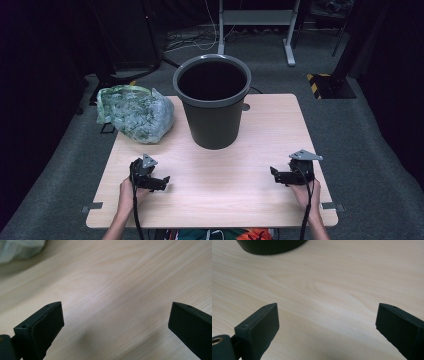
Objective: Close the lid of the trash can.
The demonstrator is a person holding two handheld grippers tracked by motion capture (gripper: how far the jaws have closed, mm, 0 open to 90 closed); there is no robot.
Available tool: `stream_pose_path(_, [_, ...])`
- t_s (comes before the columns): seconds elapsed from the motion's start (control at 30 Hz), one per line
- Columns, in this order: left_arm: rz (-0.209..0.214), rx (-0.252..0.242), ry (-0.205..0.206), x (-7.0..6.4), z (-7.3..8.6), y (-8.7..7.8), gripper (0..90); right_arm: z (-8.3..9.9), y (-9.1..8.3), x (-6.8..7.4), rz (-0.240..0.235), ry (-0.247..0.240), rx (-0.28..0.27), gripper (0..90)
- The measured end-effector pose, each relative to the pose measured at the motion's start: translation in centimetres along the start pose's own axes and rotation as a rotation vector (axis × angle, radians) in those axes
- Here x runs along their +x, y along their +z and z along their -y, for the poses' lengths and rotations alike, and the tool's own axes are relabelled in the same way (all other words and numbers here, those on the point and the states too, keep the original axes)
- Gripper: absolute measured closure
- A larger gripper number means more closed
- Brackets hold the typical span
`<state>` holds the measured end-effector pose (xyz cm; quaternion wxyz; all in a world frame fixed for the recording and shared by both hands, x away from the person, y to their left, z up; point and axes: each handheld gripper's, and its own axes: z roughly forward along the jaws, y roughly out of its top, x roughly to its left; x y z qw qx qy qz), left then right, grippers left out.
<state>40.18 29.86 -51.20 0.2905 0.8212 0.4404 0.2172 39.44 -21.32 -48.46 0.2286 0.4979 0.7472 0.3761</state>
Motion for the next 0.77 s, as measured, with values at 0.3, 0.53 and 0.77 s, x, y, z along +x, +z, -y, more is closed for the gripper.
stream_pose_path(0.3, [0.009,-0.043,-0.08,0.4,2.1,0.3,0.0,4.1,0.0,-2.7,0.073,0.046,0.081,4.9])
stream_pose_path(0.53, [0.023,-0.053,-0.126,0.7,2.6,0.3,0.1,5.5,-0.1,-3.0,0.09,0.026,0.097,3.8])
stream_pose_path(0.77, [0.013,-0.056,-0.135,0.5,2.4,0.4,0.1,5.3,0.2,-2.8,0.077,0.02,0.111,0.0])
